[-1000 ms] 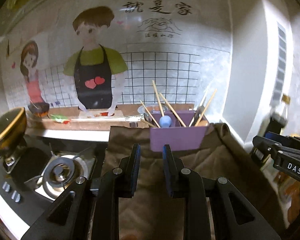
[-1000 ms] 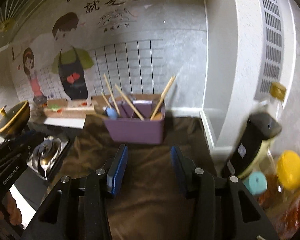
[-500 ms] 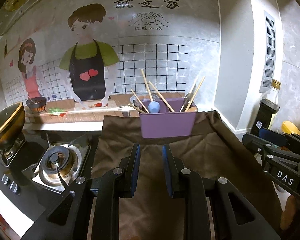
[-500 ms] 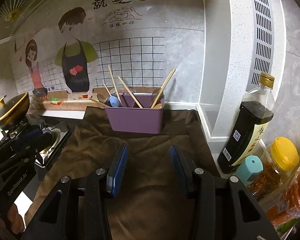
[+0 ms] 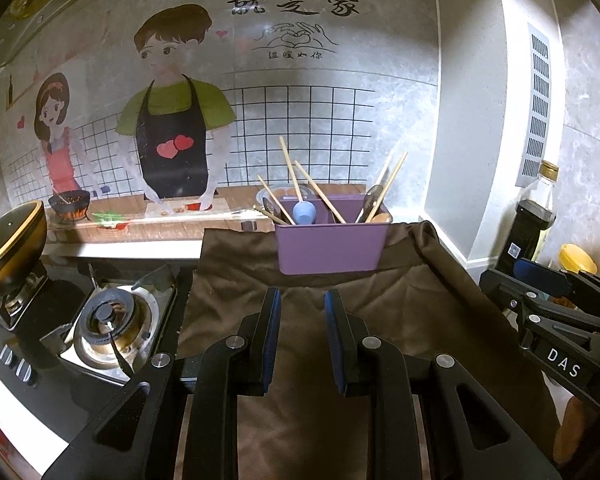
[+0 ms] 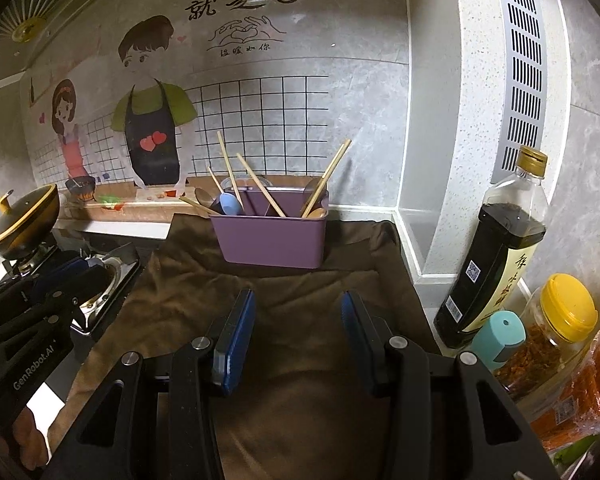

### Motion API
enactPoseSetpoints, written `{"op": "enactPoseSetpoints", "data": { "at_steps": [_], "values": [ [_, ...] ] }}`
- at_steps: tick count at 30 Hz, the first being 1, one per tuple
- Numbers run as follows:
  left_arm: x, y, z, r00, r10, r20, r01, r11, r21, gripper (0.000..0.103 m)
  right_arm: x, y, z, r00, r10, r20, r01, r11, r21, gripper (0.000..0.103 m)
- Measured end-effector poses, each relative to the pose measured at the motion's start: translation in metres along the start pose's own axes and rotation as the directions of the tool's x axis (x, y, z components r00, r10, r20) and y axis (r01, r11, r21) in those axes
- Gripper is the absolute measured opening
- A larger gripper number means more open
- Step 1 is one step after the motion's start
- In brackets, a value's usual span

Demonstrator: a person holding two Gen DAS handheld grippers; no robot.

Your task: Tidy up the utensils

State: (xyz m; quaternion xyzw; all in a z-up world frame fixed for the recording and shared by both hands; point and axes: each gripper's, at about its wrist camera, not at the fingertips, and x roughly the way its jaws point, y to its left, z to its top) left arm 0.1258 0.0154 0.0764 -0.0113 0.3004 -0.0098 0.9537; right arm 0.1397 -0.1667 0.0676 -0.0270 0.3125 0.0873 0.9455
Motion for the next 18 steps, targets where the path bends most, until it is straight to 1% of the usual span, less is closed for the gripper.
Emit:
{"op": "enactPoseSetpoints", "data": {
  "at_steps": [18],
  "values": [
    [0.0016, -0.0006, 0.0018, 1.0, -0.001, -0.008, 0.001, 1.0, -0.007, 0.024, 0.0004, 0.0025, 0.0003, 1.0, 0.0, -0.002, 0.0, 1.0, 0.001, 0.043]
  ]
}}
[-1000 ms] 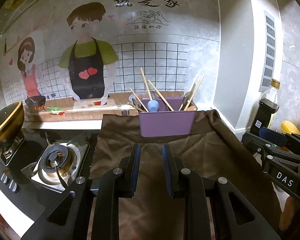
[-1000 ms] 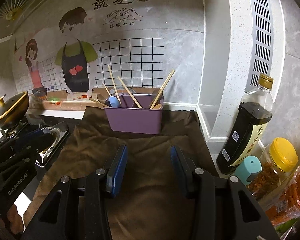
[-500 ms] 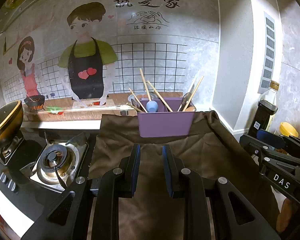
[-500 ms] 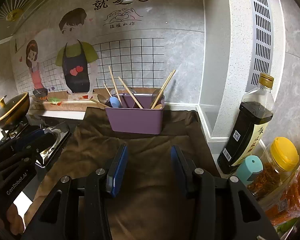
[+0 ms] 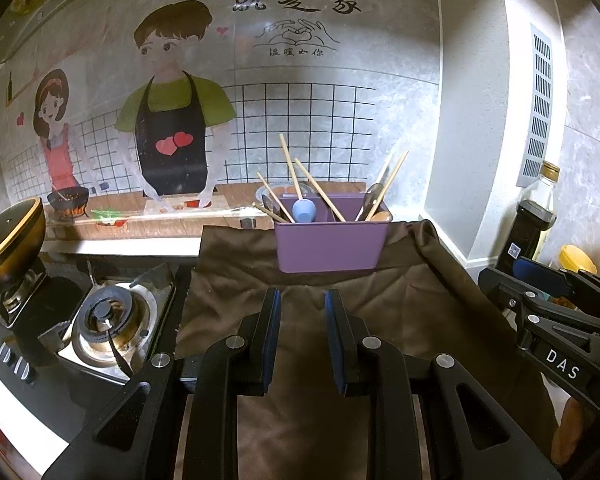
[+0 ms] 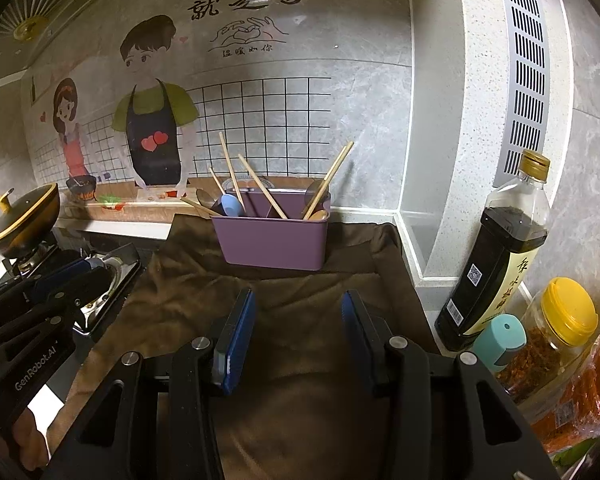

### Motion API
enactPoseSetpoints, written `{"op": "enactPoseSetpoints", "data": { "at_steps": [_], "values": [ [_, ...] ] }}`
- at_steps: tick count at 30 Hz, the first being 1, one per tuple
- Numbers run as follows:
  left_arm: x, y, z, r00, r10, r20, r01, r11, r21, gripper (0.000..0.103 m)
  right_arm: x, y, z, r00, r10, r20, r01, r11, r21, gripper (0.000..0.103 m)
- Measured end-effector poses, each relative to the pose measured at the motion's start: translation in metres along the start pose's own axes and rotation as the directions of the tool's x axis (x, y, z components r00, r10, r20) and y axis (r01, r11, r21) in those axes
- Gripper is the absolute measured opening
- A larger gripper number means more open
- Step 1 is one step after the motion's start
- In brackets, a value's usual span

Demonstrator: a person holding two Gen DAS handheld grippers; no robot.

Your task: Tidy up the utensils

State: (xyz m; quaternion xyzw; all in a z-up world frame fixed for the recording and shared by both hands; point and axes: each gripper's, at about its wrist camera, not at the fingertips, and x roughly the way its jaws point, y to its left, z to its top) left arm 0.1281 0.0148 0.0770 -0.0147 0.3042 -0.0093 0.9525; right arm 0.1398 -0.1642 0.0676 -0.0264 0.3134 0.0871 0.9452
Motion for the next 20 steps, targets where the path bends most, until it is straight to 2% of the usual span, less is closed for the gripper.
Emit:
{"op": "enactPoseSetpoints", "data": {
  "at_steps": [20],
  "values": [
    [0.0032, 0.0002, -0.0037, 1.0, 0.003, -0.006, -0.003, 1.0, -0.01, 0.024, 0.0015, 0.0, 0.0016, 1.0, 0.002, 0.0, -0.002, 1.0, 0.0, 0.043]
  ]
}}
